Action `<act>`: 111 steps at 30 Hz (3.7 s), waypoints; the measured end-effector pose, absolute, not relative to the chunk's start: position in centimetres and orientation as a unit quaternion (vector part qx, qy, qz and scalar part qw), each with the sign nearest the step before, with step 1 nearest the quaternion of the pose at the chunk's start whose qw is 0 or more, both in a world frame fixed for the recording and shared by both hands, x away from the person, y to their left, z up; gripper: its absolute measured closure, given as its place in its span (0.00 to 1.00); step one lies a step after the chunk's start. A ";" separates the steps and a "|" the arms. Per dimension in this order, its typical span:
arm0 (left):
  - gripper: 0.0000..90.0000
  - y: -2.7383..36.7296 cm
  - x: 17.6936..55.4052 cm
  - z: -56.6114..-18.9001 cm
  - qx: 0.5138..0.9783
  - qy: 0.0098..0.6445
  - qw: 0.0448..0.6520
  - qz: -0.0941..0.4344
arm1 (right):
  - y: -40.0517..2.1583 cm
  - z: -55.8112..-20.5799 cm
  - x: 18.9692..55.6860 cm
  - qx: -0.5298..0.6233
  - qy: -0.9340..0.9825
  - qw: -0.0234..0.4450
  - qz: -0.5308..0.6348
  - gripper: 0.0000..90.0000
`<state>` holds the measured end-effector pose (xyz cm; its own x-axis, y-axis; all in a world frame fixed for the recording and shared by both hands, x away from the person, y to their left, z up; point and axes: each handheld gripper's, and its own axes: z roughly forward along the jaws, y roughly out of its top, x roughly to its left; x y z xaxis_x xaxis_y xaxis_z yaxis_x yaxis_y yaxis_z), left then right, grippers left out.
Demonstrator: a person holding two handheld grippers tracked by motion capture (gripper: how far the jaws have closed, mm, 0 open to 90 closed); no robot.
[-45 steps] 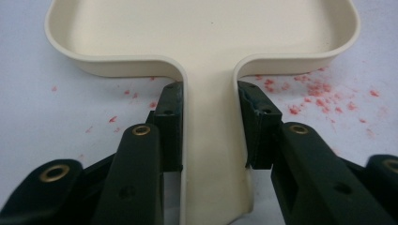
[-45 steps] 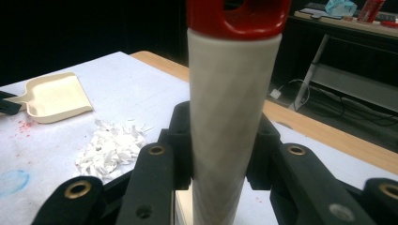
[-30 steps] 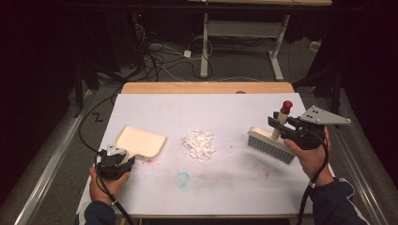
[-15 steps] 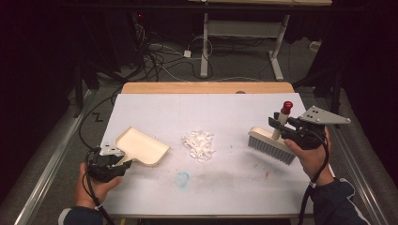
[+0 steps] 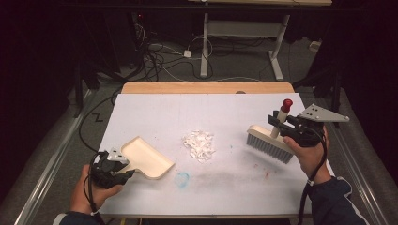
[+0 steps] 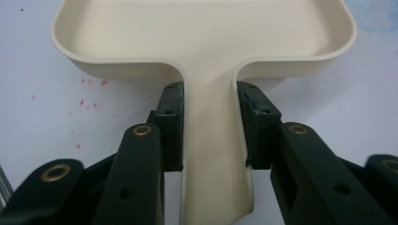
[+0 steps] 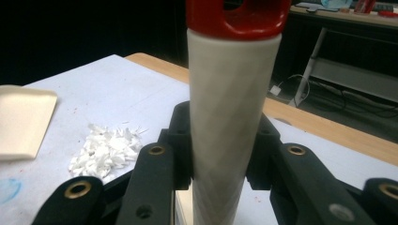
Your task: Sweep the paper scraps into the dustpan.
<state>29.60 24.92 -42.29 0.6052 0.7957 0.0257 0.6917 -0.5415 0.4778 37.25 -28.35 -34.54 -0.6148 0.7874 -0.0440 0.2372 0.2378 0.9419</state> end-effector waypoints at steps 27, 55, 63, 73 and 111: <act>0.71 21.6 30.9 -41.9 0.912 0.352 0.201 0.070 | -16.7 -37.7 47.0 0.396 0.708 0.313 0.493 0.78; 0.71 18.8 31.9 -42.6 0.917 0.347 0.182 0.069 | -7.7 -39.1 39.0 0.300 0.754 0.243 0.532 0.76; 0.71 18.0 32.4 -42.9 0.915 0.350 0.188 0.068 | -6.3 -39.0 37.6 0.288 0.757 0.221 0.544 0.76; 0.70 16.6 32.6 -43.0 0.918 0.342 0.189 0.067 | -4.7 -38.8 36.3 0.264 0.760 0.212 0.555 0.77; 0.70 17.9 33.3 -44.5 0.912 0.358 0.195 0.037 | -10.0 -37.5 43.1 0.310 0.720 0.334 0.523 0.78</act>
